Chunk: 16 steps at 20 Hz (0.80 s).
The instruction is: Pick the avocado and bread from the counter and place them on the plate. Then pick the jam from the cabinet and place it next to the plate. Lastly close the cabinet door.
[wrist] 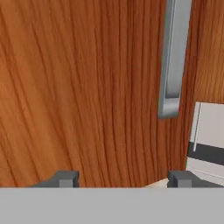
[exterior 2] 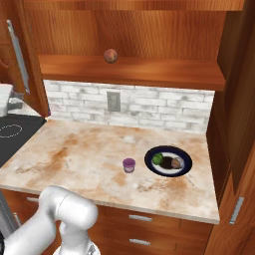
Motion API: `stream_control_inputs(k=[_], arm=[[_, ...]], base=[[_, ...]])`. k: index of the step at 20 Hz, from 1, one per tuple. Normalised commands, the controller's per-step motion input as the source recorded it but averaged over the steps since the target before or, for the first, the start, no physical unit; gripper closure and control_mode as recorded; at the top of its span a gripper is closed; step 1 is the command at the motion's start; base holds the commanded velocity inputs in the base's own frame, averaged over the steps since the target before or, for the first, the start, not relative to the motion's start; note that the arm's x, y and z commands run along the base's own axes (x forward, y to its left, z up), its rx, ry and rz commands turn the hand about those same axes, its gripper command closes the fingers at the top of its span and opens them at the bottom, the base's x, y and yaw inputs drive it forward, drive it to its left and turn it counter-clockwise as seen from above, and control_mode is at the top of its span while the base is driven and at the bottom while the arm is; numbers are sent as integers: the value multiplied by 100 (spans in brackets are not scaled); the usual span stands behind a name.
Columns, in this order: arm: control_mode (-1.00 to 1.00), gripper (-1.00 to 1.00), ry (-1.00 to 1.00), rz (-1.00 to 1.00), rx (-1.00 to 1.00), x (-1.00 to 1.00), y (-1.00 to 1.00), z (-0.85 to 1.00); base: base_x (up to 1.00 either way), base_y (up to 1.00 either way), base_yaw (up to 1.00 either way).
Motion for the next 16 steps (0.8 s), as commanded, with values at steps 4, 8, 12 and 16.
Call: stream_control_inputs(k=[4,8,12,16], arm=[[-100,-100,-2,-12,14,91,-34,68],[-100,-100,-3,-13,12,95,-33,46],[-100,-100,-5,-3,7,77,-42,3],[-100,-100,-10,9,0,62,-52,-61]], base=[[0,0,0],[0,0,0],[0,0,0],[0,0,0]])
